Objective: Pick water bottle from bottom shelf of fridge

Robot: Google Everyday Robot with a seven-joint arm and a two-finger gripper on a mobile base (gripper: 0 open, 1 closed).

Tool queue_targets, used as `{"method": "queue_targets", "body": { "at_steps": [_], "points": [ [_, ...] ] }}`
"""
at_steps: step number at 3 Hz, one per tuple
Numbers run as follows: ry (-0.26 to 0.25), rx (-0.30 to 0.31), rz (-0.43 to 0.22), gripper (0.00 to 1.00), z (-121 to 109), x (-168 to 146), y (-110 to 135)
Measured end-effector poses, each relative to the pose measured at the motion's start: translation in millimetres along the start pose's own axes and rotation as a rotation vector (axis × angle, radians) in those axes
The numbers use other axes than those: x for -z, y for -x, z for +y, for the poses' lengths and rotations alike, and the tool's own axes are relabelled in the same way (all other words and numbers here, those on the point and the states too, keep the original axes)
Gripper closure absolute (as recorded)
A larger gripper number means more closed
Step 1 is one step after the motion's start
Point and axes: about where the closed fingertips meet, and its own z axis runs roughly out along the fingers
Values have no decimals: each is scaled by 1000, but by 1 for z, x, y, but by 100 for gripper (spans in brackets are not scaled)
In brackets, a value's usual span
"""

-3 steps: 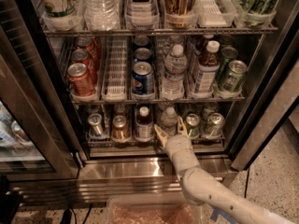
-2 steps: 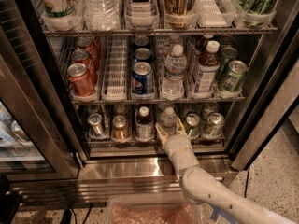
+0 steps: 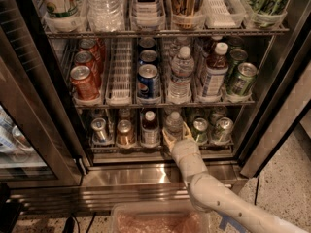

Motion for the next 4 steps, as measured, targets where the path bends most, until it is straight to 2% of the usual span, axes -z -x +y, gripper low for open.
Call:
{"method": "queue_targets", "body": {
  "at_steps": [2, 4],
  "points": [
    [6, -23, -9, 100, -2, 1, 8],
    [23, -72, -97, 100, -9, 12, 54]
  ]
}}
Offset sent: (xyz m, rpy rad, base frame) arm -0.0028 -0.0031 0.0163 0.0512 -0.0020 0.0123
